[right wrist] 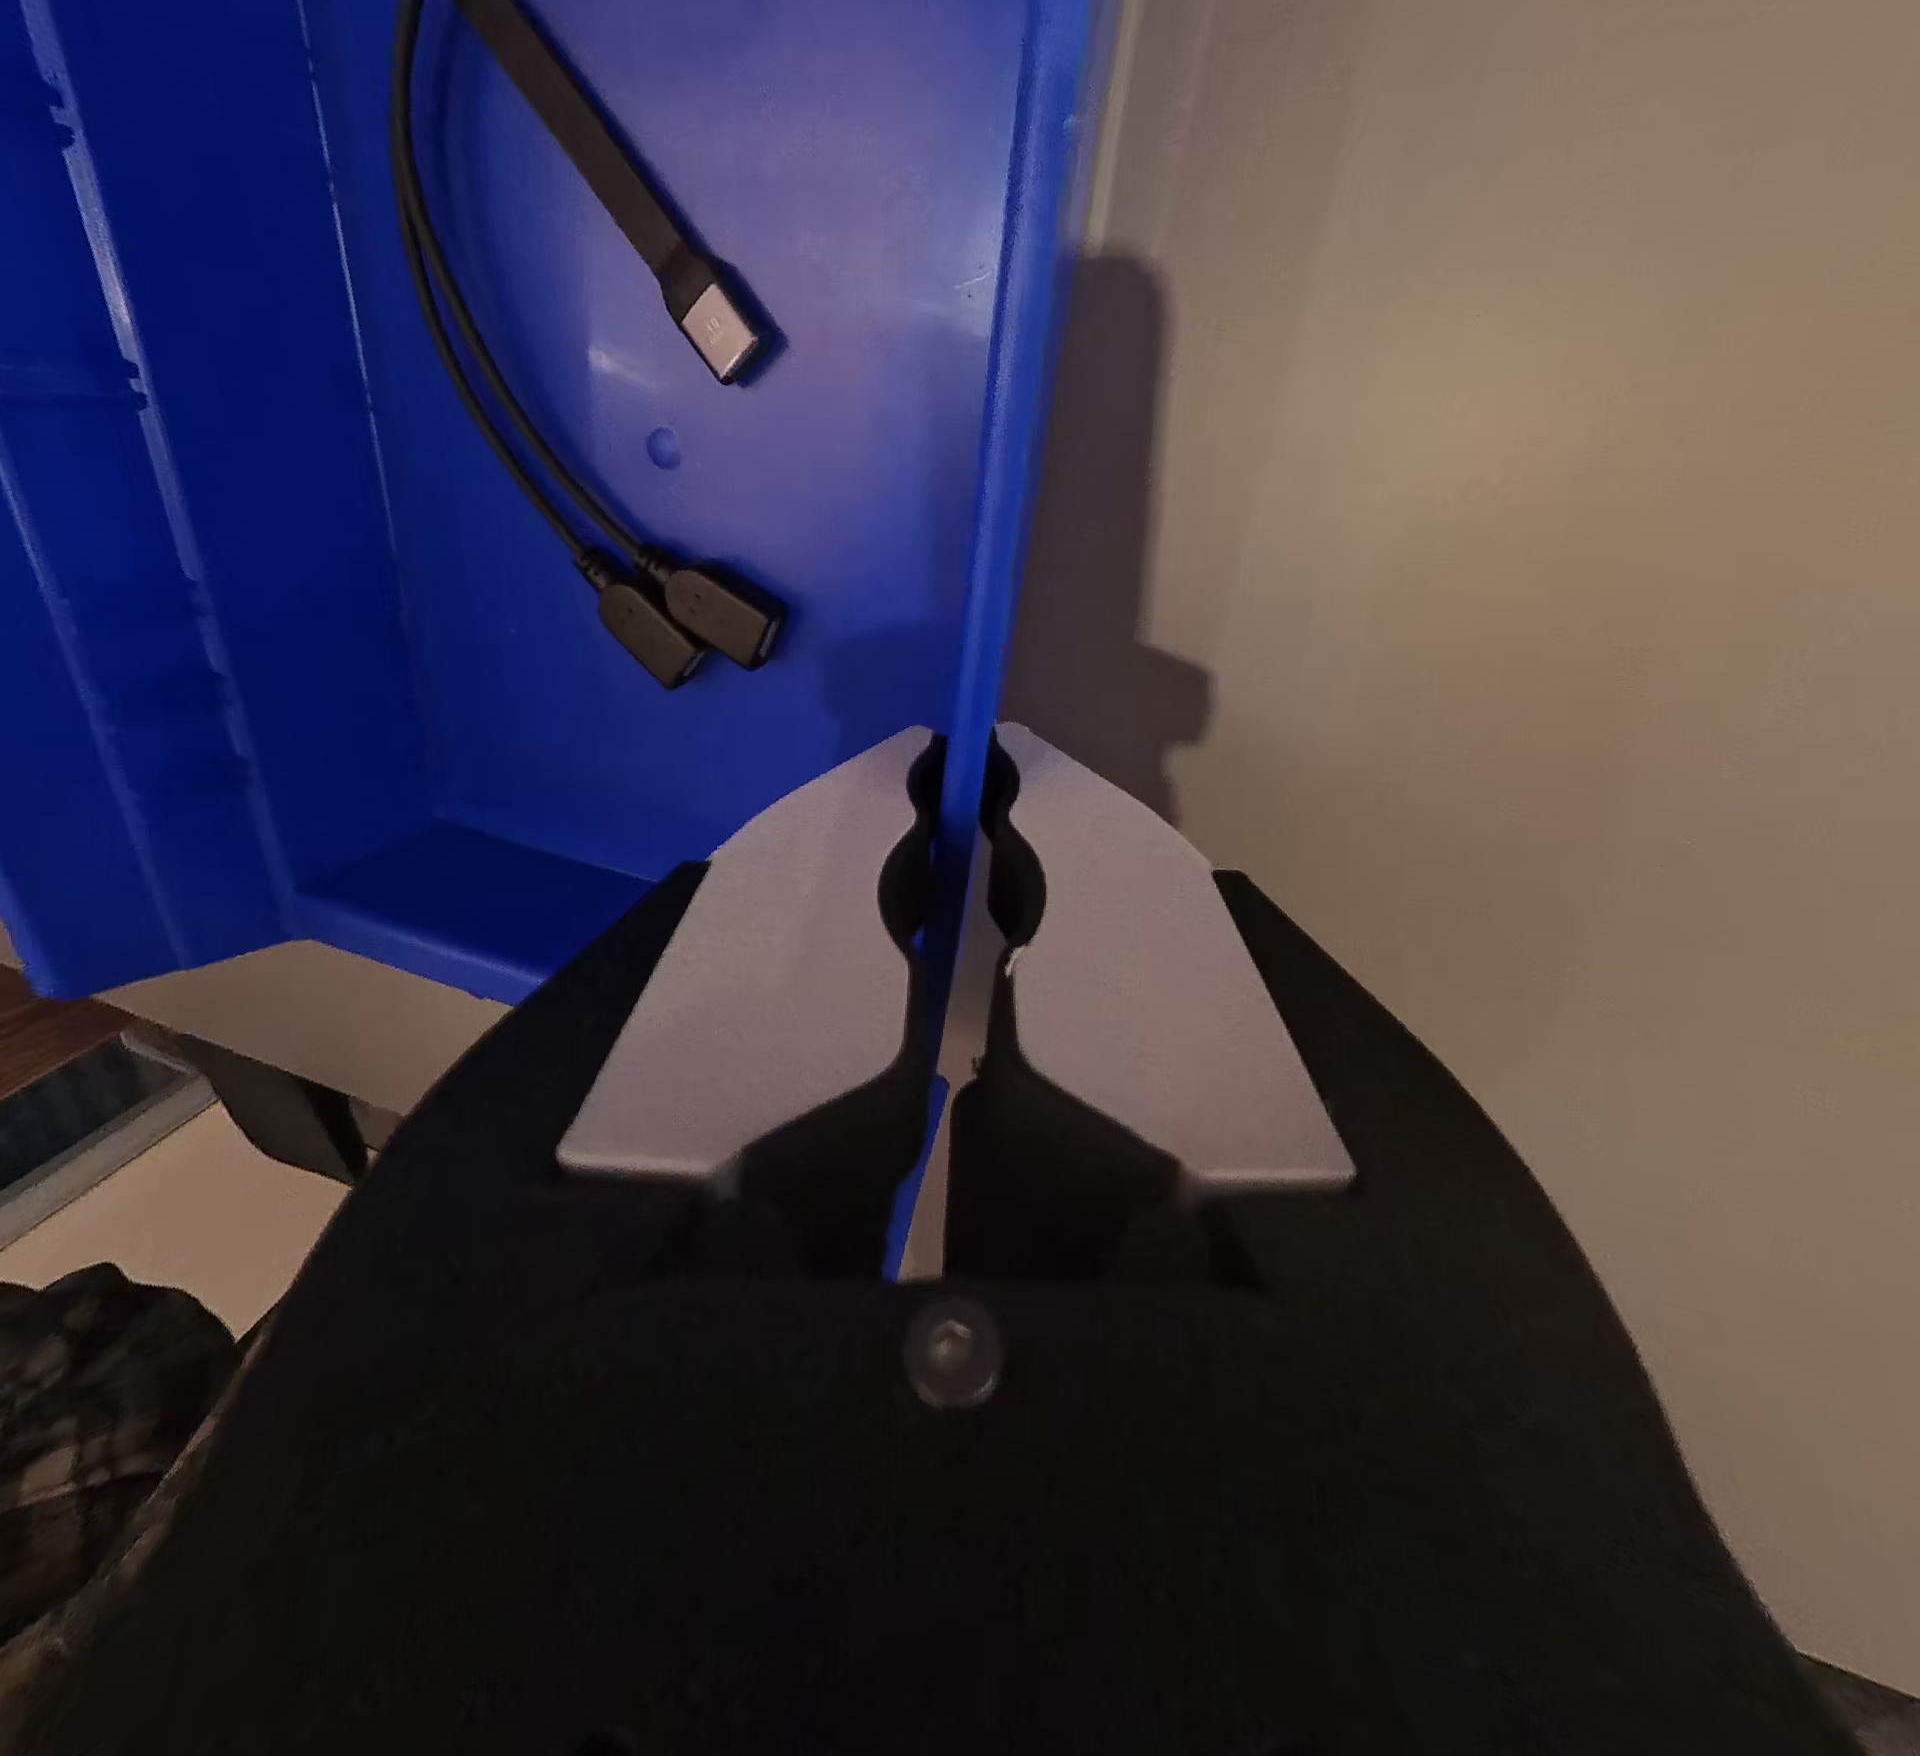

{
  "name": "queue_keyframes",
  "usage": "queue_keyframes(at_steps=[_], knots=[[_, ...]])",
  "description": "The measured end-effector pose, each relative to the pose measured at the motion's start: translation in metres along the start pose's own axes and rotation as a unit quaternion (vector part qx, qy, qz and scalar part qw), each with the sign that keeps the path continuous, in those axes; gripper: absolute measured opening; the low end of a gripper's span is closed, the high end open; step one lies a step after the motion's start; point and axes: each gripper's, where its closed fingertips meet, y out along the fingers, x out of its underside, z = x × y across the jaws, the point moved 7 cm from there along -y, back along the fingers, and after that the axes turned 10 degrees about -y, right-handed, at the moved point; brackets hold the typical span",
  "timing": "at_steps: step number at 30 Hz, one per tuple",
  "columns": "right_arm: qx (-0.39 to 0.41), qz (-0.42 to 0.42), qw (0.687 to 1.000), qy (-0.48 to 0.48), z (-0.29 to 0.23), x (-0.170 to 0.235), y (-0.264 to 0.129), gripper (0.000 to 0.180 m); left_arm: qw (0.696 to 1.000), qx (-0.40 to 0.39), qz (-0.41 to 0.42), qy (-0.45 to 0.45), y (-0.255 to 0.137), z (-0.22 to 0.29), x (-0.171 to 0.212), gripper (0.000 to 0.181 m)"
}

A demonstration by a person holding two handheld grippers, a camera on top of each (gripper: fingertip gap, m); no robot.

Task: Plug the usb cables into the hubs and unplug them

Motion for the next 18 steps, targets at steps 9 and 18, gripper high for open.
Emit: queue_keyframes(at_steps=[9,18], knots=[[-0.007,-0.015,1.000,-0.020,-0.027,-0.010,0.004,0.005,1.000,-0.001,-0.005,-0.002,-0.006,0.000,0.007,0.066],[0.005,-0.031,0.999,-0.029,-0.024,-0.011,0.001,0.003,1.000,-0.008,0.008,-0.010,-0.023,-0.006,0.015,0.065]])
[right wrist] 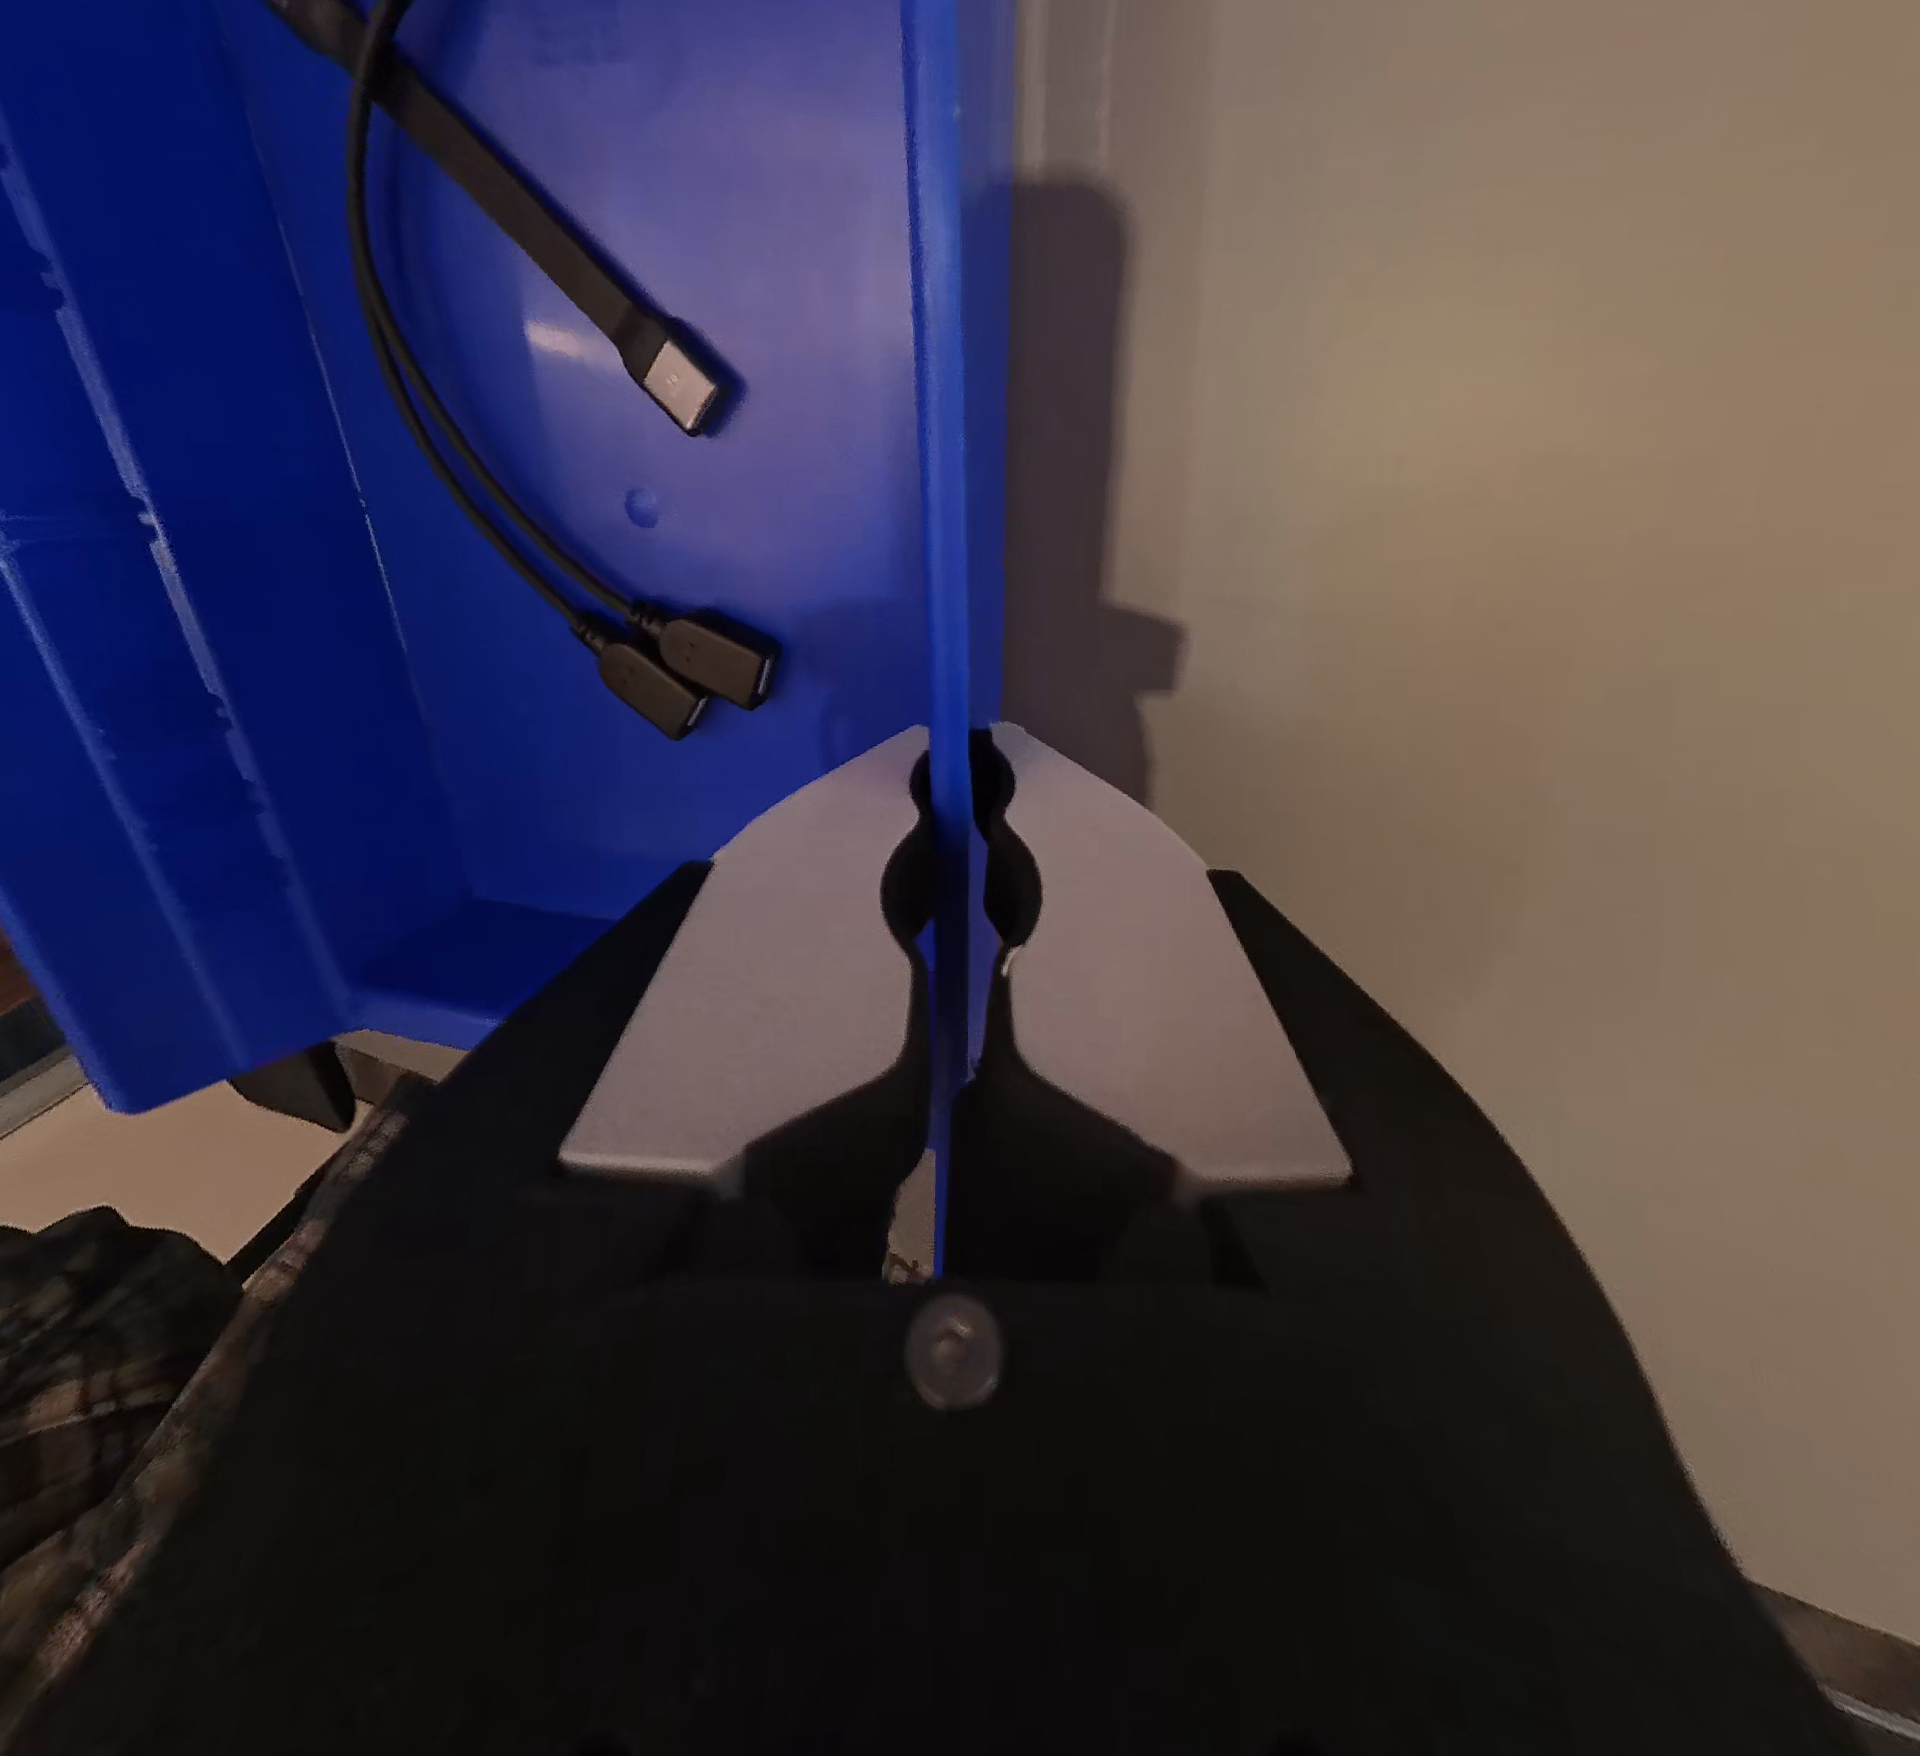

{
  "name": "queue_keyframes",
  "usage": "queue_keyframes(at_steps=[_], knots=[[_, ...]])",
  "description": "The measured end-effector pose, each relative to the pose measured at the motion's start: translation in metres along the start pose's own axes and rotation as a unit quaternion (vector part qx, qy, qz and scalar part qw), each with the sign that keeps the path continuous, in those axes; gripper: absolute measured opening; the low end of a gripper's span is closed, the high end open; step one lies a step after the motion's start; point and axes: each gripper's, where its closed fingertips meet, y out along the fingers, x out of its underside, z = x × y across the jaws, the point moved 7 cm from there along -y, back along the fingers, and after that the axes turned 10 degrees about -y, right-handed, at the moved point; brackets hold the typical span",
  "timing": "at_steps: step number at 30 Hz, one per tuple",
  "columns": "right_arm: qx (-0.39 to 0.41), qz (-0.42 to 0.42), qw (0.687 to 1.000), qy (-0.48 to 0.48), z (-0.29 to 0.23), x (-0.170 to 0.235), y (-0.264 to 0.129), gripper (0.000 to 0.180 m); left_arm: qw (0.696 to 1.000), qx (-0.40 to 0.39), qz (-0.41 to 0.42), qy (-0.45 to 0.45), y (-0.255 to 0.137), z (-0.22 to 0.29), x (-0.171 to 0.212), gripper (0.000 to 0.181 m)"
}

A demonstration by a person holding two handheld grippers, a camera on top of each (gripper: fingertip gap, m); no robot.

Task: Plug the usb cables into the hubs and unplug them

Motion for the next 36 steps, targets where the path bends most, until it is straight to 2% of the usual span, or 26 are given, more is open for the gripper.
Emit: queue_keyframes(at_steps=[7,25,36], knots=[[0.022,-0.007,1.000,0.013,0.052,0.024,-0.021,0.003,1.000,0.001,0.003,-0.009,-0.001,-0.004,0.005,0.064],[0.088,-0.015,0.992,0.084,0.238,0.119,-0.082,0.003,1.000,0.009,-0.023,-0.004,0.030,-0.002,-0.002,0.065],[0.095,-0.019,0.989,0.110,0.292,0.144,-0.097,0.003,0.999,0.000,-0.032,-0.008,0.033,-0.005,-0.004,0.065]])
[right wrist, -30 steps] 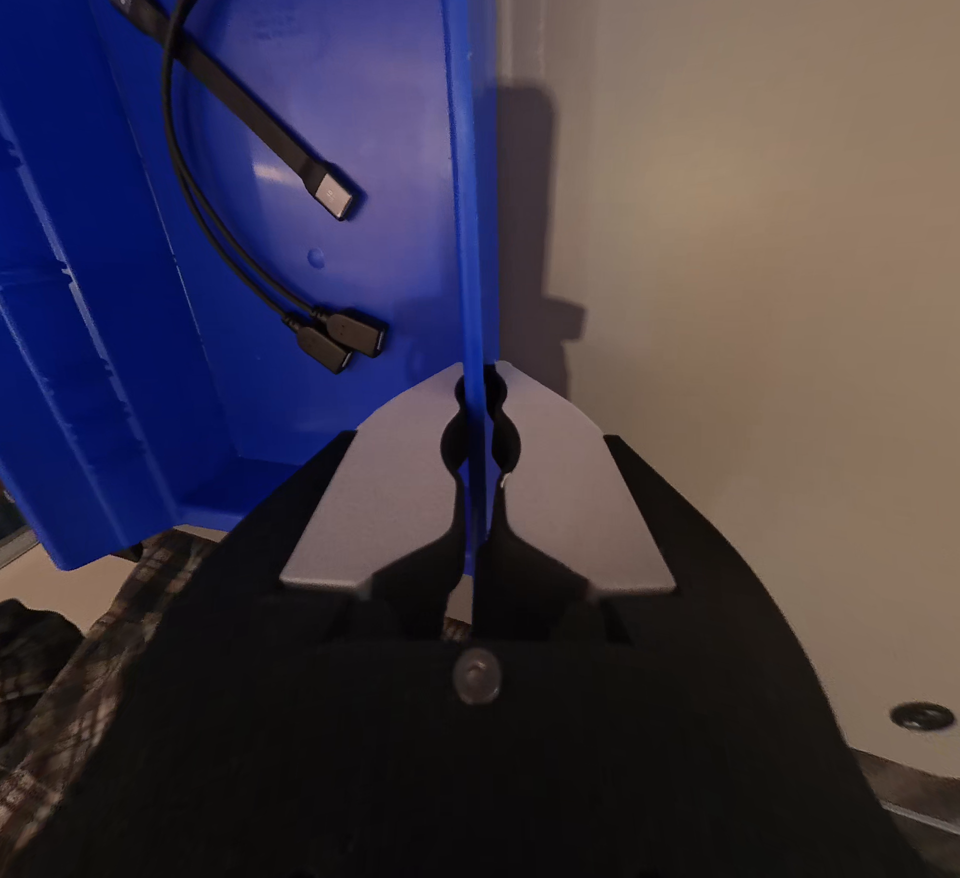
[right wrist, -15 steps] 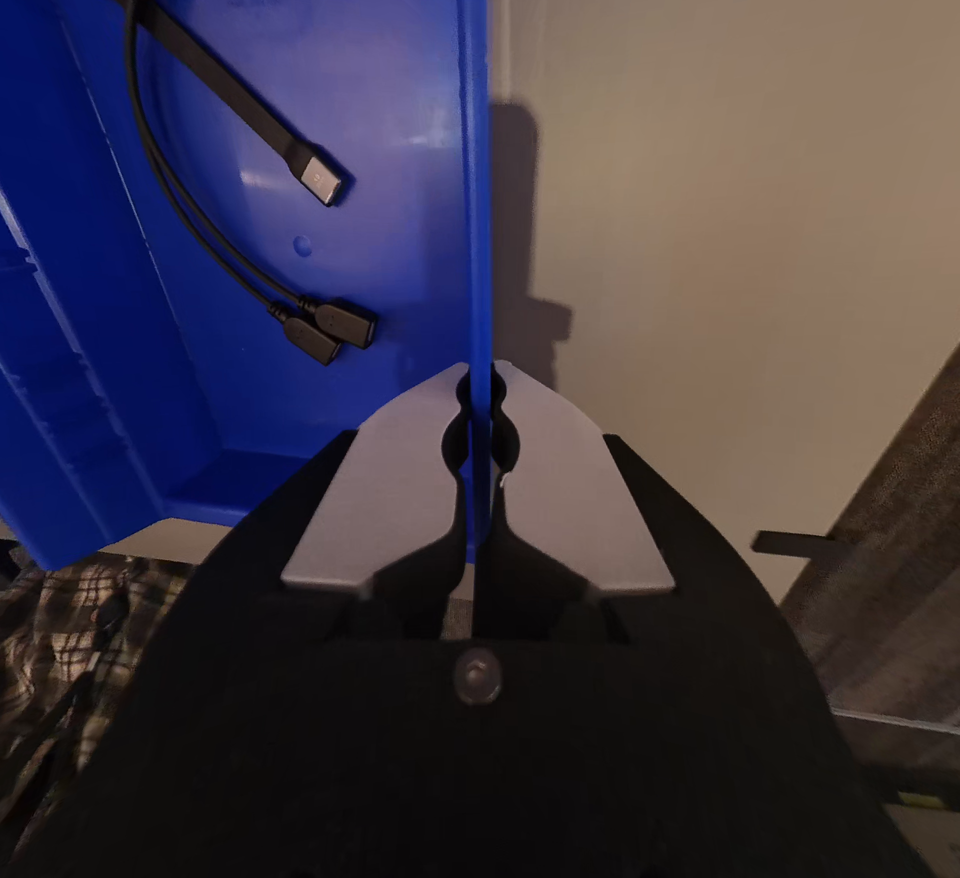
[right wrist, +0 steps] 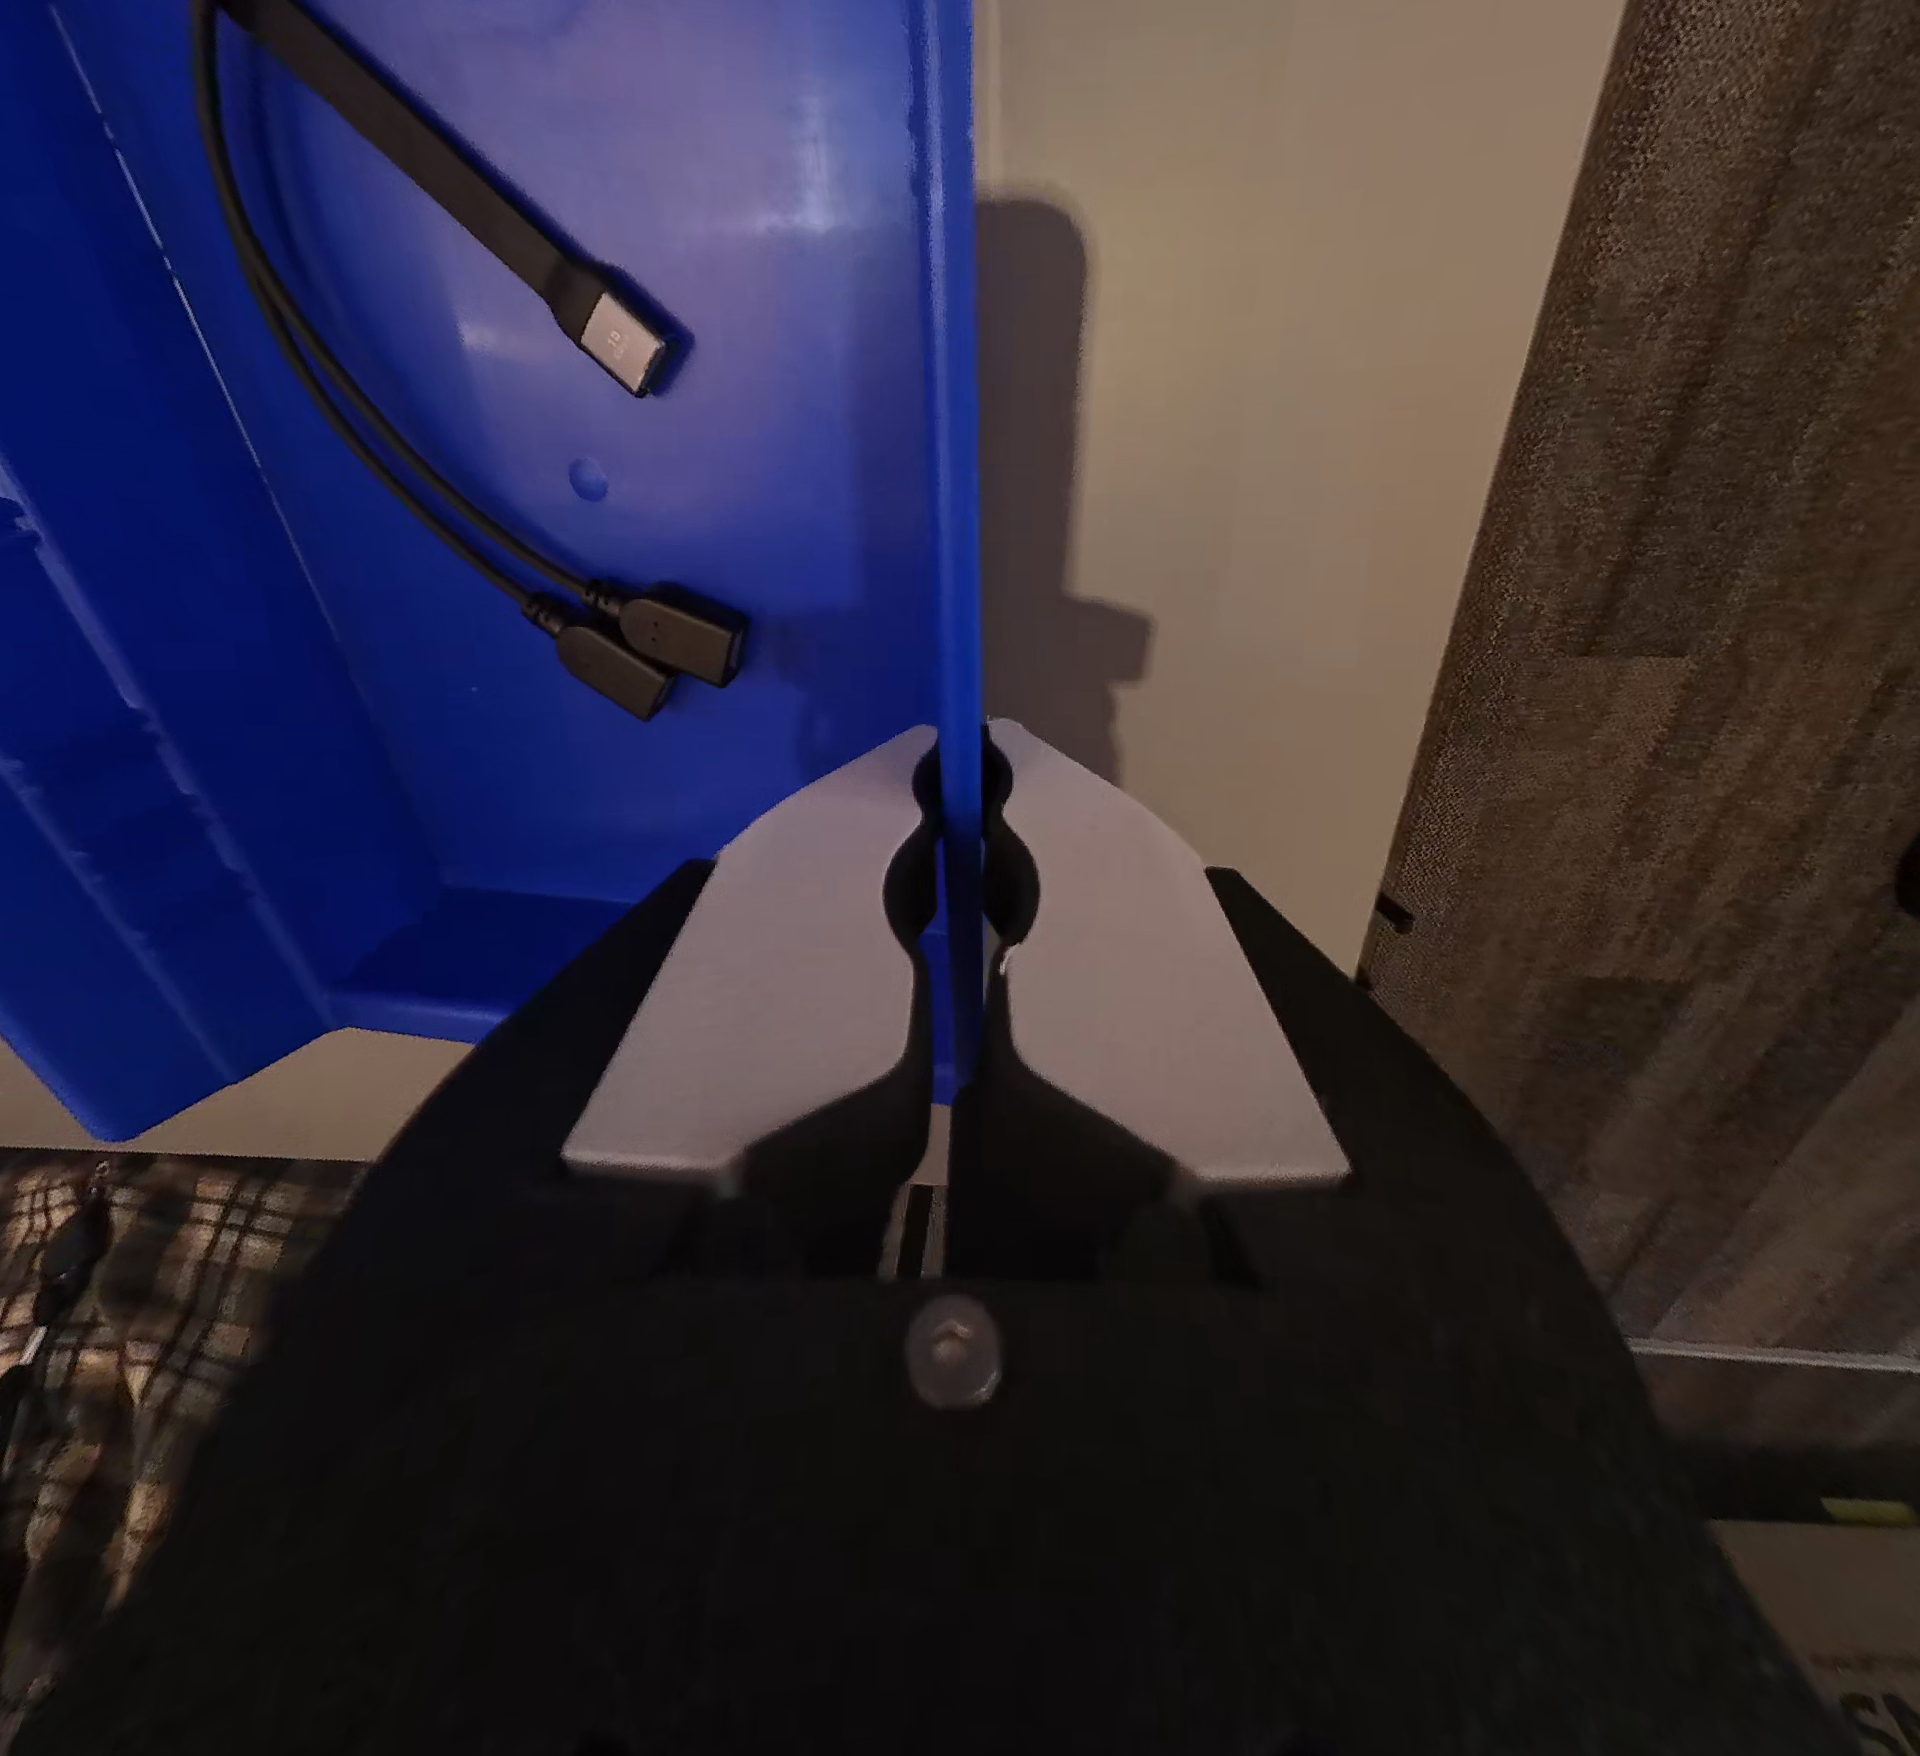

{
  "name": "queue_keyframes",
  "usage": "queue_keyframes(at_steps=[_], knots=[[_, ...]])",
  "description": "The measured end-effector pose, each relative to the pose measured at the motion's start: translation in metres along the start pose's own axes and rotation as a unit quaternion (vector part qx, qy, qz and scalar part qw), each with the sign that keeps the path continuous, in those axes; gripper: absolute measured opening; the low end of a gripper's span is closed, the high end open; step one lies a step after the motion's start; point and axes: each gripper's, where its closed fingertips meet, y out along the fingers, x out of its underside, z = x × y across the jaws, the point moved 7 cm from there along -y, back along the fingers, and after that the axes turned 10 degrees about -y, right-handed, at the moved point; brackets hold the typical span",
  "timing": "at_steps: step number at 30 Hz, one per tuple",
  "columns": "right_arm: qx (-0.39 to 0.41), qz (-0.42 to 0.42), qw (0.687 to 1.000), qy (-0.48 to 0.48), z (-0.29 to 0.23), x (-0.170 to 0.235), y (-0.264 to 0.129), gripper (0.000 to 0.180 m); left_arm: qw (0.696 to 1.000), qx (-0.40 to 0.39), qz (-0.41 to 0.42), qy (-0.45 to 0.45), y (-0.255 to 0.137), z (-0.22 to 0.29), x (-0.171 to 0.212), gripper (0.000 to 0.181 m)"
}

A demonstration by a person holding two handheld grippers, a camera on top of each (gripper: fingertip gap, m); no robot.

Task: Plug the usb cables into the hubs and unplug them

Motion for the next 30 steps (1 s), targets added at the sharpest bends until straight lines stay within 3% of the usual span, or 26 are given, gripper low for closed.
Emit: queue_keyframes(at_steps=[30], knots=[[-0.005,-0.010,1.000,0.022,0.045,0.020,0.002,0.003,1.000,-0.006,0.008,-0.015,-0.008,-0.009,0.010,0.065]])
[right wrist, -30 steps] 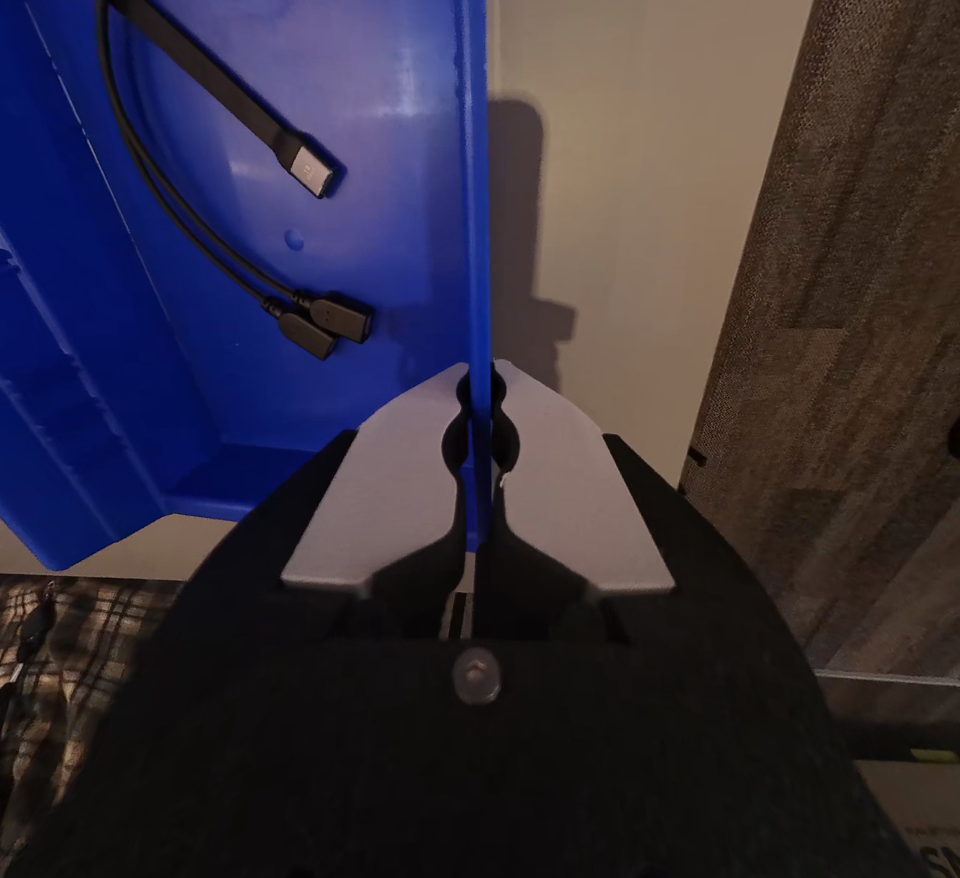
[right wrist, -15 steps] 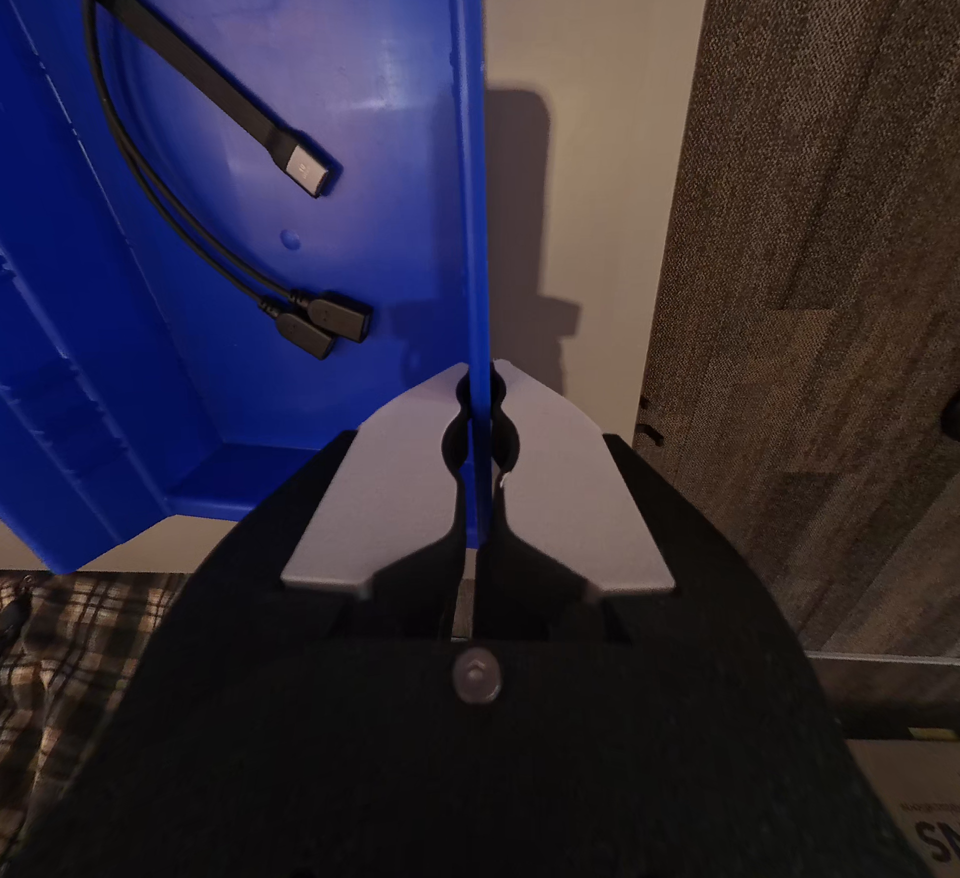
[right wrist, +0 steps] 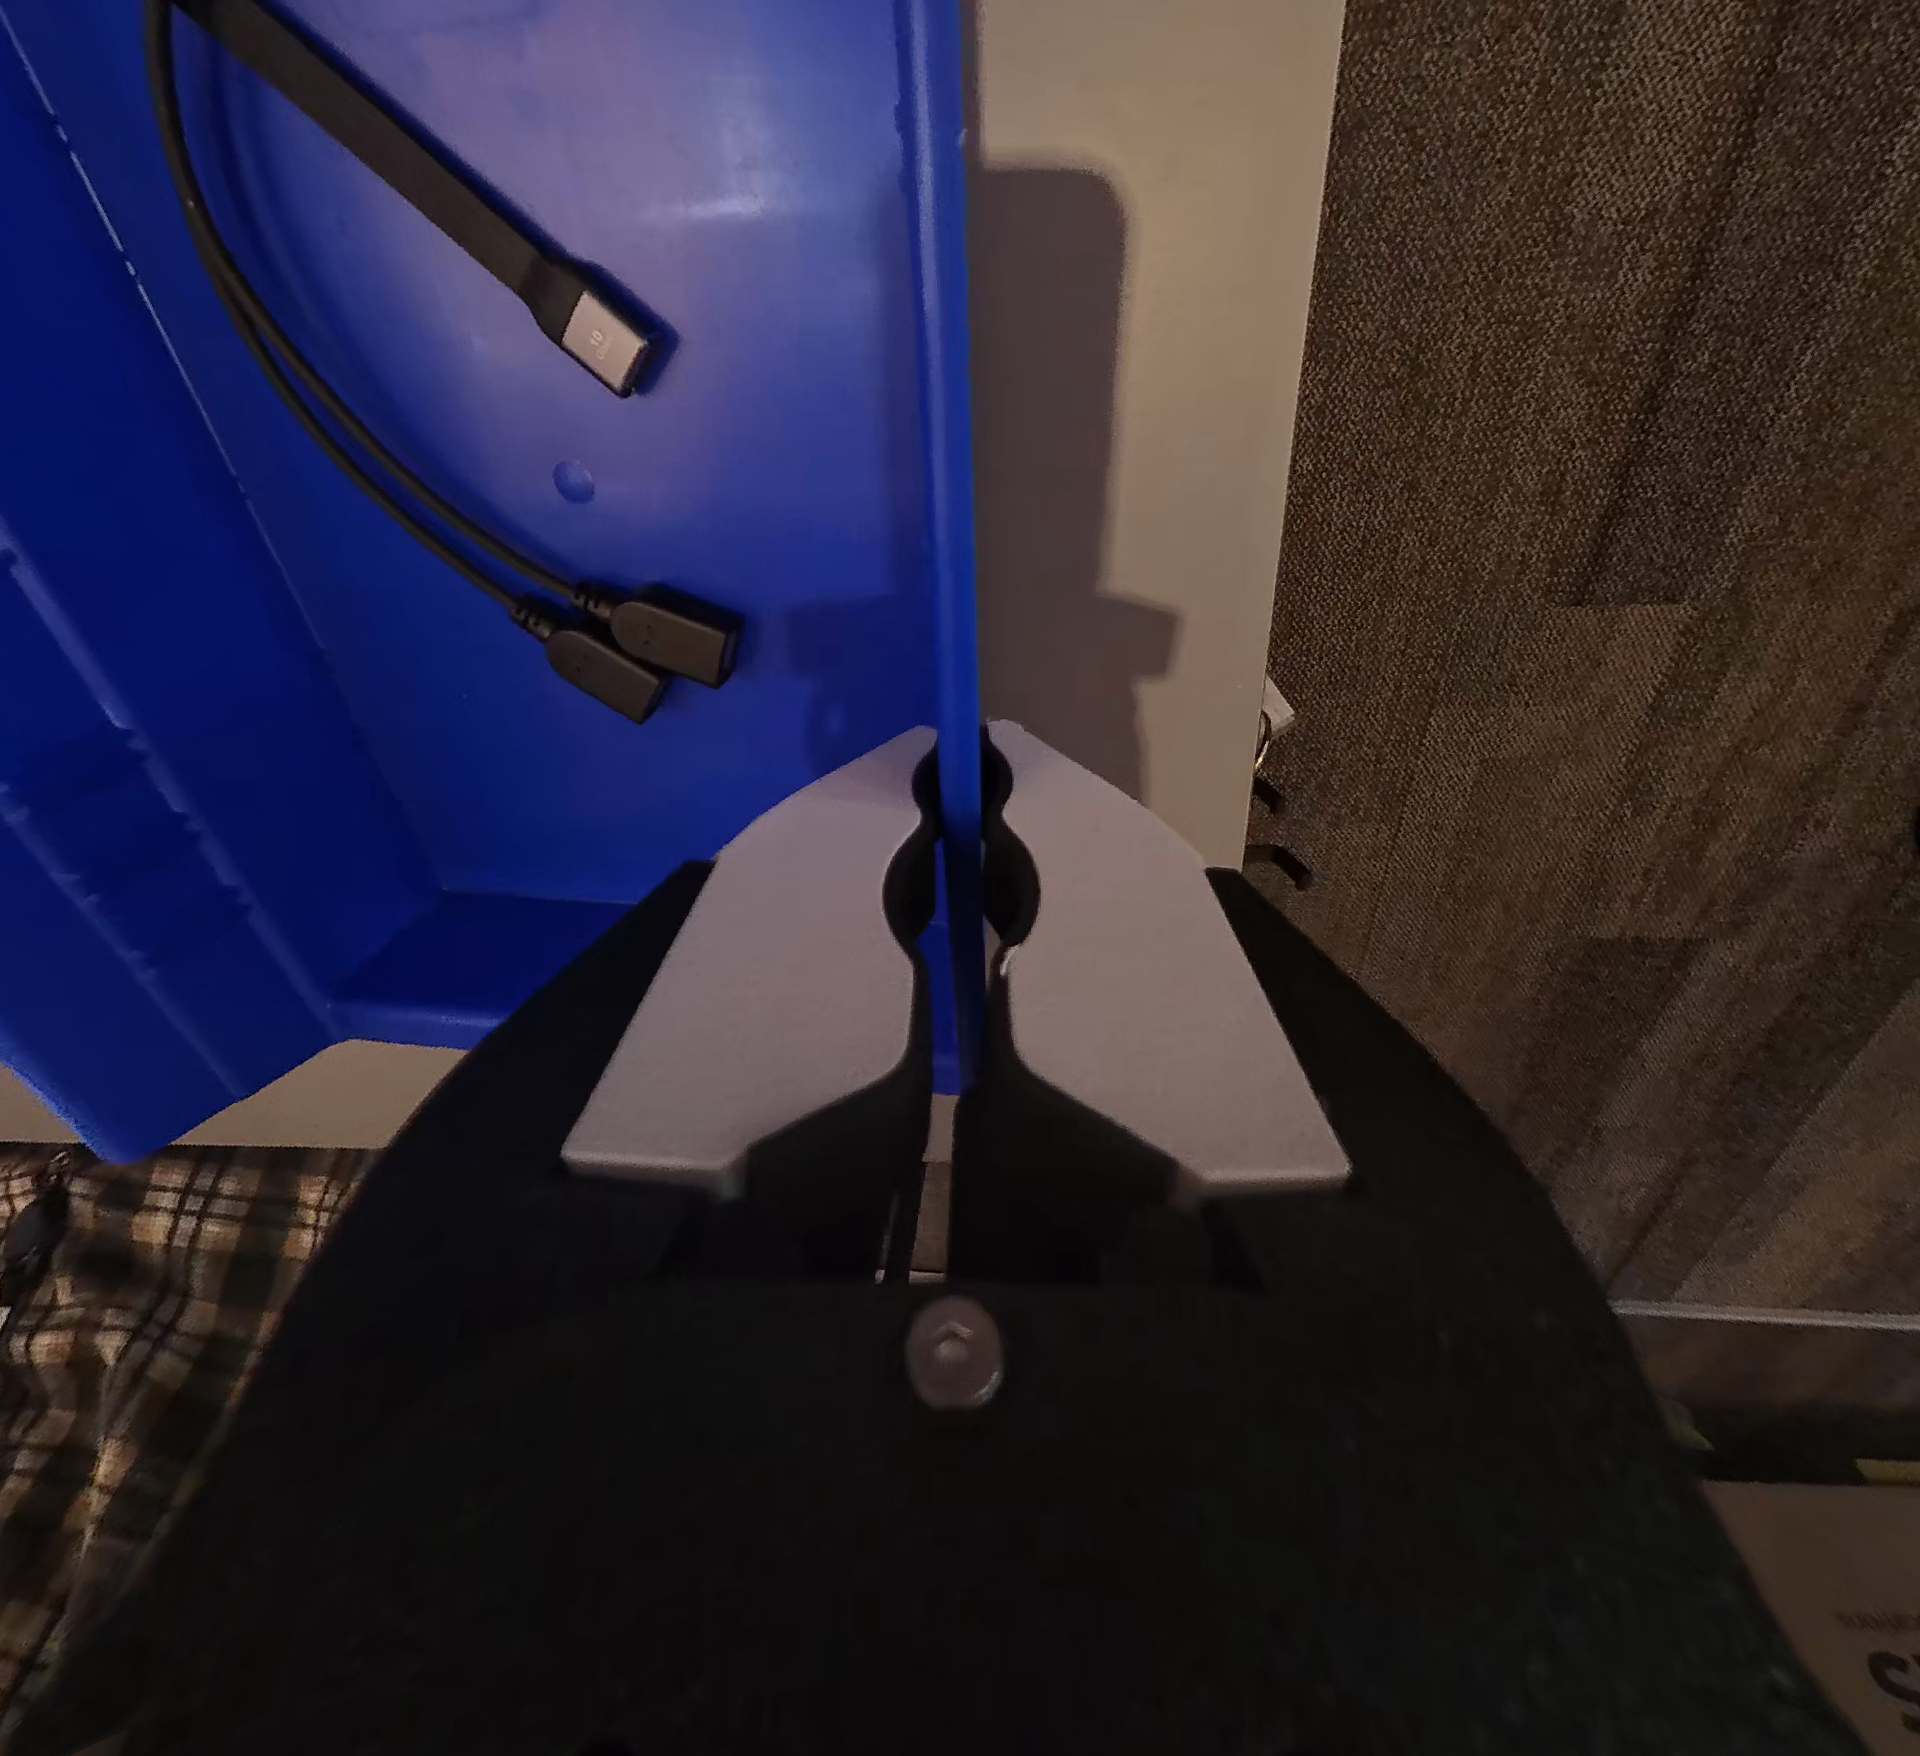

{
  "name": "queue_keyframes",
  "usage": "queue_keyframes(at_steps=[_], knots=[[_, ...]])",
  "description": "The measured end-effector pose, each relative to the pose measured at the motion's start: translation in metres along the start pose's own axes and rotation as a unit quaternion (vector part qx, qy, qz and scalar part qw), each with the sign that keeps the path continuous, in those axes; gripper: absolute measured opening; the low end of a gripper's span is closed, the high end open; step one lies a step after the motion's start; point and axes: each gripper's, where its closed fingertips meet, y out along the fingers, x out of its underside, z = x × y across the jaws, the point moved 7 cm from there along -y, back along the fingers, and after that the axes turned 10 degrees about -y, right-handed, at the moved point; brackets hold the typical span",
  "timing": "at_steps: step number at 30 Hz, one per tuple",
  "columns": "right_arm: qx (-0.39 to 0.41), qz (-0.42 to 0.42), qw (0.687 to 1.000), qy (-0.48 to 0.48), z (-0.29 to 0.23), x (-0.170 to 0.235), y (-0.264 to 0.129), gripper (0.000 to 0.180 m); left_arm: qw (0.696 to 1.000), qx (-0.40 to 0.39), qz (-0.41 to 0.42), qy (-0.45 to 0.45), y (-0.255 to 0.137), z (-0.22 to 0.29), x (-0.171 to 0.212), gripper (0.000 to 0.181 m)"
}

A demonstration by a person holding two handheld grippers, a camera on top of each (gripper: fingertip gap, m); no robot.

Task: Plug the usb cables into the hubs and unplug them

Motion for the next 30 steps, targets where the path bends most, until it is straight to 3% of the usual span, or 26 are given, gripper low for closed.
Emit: queue_keyframes(at_steps=[10,13,16,20,24,27,30], knots=[[-0.037,0.045,0.998,0.004,0.010,0.000,0.006,0.007,1.000,-0.016,0.007,-0.008,-0.011,-0.011,-0.002,0.068],[-0.055,0.106,0.993,0.000,0.010,-0.005,-0.011,0.038,0.997,-0.065,0.031,-0.009,-0.044,-0.033,-0.014,0.069],[-0.048,0.197,0.979,-0.028,0.001,-0.013,-0.044,0.054,0.991,-0.122,0.047,-0.020,-0.089,-0.065,-0.021,0.069],[-0.012,0.353,0.927,-0.126,-0.044,-0.016,-0.109,0.066,0.983,-0.179,0.020,-0.028,-0.134,-0.115,-0.018,0.071],[-0.064,0.451,0.859,-0.232,-0.131,-0.001,-0.159,0.071,0.980,-0.192,-0.042,-0.015,-0.145,-0.161,-0.010,0.070],[-0.111,0.469,0.825,-0.295,-0.204,0.015,-0.170,0.072,0.972,-0.206,-0.112,0.023,-0.136,-0.192,0.001,0.070],[-0.139,0.466,0.790,-0.372,-0.270,0.029,-0.152,0.077,0.954,-0.208,-0.204,0.064,-0.117,-0.219,0.022,0.073]])
